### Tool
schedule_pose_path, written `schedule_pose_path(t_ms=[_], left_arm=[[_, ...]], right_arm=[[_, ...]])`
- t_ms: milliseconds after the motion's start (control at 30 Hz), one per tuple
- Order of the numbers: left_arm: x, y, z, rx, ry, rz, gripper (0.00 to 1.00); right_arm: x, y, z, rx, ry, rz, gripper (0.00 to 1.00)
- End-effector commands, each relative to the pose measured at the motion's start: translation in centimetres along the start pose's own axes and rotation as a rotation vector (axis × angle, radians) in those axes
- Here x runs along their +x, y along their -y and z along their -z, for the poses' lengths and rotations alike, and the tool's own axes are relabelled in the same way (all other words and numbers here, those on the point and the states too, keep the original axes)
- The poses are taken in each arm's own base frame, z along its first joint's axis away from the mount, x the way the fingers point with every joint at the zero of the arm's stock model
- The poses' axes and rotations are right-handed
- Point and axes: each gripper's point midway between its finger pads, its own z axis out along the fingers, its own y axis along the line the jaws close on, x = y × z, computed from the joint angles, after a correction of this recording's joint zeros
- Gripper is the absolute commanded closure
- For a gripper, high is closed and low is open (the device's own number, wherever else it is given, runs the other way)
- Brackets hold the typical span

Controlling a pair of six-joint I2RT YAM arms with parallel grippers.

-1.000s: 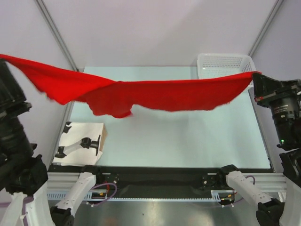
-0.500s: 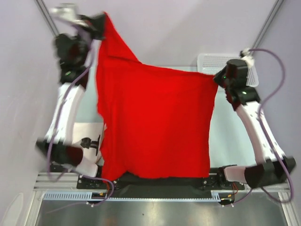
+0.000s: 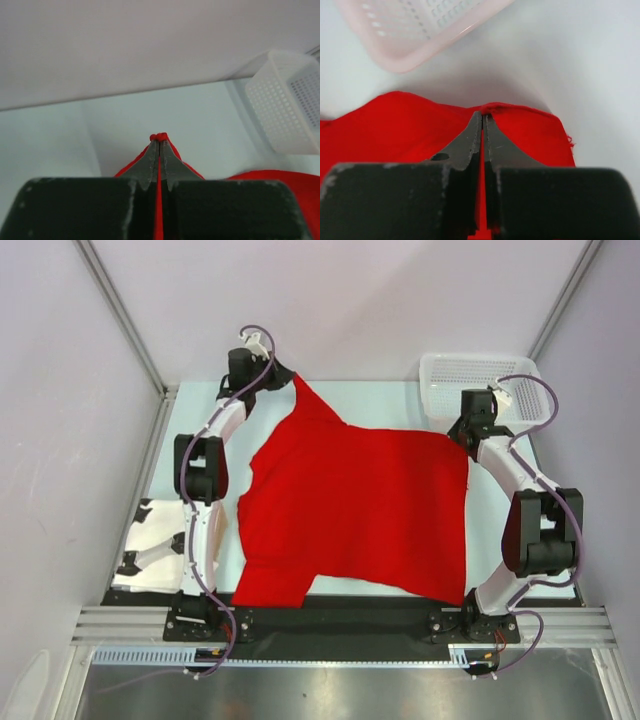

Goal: Fold and stack the t-shirts
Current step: Flatten the tshirt out, then fold the tshirt

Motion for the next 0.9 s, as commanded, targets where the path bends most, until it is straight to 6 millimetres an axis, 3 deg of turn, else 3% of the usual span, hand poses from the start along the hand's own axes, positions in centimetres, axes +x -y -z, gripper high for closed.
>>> schedule_pose_path(t_ms=[0, 233, 500, 700, 867], left_arm=[[-10.2, 5.1, 1.1, 0.15, 0.245, -0.037, 1.0], [-11.7, 5.7, 1.3, 0.148, 0.278, 0.025, 1.0], [-12.0, 7.3, 2.8, 0.168, 0.242, 0.064, 1.0], [-9.7, 8.5, 2.7, 0.21, 0.155, 0.102, 1.0], [-8.9, 8.7, 2.5, 0.194, 0.129, 0.126, 1.0]], right_arm=[[-2.5, -0.1, -1.4, 0.02, 0.081, -0.003, 1.0], [-3.0, 0.2, -3.8, 0.041, 0.028, 0.016, 1.0], [-2.6, 0.0, -3.8, 0.035, -0.003, 0.03, 1.0], [-3.2, 2.9, -3.0, 0.086, -0.005, -0.004, 1.0], [-3.1, 2.7, -3.3, 0.048, -0.033, 0.016, 1.0]])
